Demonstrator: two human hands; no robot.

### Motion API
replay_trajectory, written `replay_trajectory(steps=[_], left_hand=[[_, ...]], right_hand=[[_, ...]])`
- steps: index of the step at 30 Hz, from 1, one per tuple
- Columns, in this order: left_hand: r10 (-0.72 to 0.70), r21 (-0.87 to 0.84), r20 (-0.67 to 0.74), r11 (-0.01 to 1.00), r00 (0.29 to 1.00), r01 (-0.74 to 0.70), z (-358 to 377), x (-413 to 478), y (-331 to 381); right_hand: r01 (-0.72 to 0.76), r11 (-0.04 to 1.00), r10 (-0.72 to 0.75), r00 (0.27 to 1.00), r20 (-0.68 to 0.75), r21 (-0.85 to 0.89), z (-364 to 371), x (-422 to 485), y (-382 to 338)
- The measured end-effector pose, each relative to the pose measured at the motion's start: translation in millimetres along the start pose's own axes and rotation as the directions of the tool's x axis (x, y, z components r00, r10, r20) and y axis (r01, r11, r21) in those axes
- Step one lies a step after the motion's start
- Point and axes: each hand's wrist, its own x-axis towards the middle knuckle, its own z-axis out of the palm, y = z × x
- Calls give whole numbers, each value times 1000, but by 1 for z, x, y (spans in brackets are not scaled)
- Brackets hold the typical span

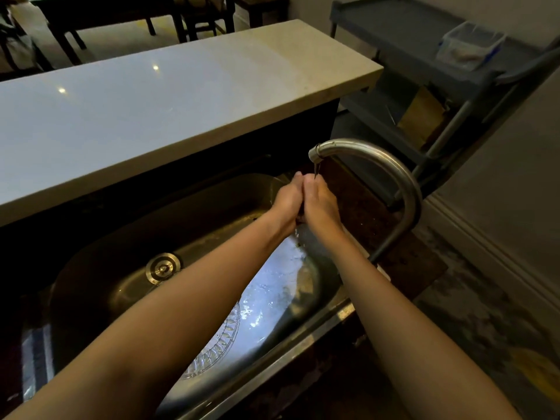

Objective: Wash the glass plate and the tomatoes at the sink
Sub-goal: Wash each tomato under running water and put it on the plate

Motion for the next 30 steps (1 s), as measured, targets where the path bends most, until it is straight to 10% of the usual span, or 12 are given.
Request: replay_trajectory(steps=[4,10,18,22,25,27,30], left_hand=[[-1,-23,75,1000,997,3,9,-7,-2],[-101,100,50,990,994,96,-12,-10,9],[-177,-246,205,943,963,226,-10,-23,1],[103,244,87,962,991,-121,-12,-32,0],[351,654,135,671,927,-349,-18,-36,3],[432,735,216,519,875,-437,-21,-38,5],[431,692,220,563,875,-452,-25,-43,6]], right_hand=[[-266,913,284,959,-14,309,-2,11,-11],[71,994,-91,958,271,81,-16,-8,7],[-206,953,188,977,100,224,-20,-1,9],[-195,968,167,970,176,158,-24,-2,11],[-277,949,243,948,206,152,-24,-3,4],[-257,961,229,947,223,102,-27,-3,1],[-223,970,190,946,263,98,-34,-2,0]])
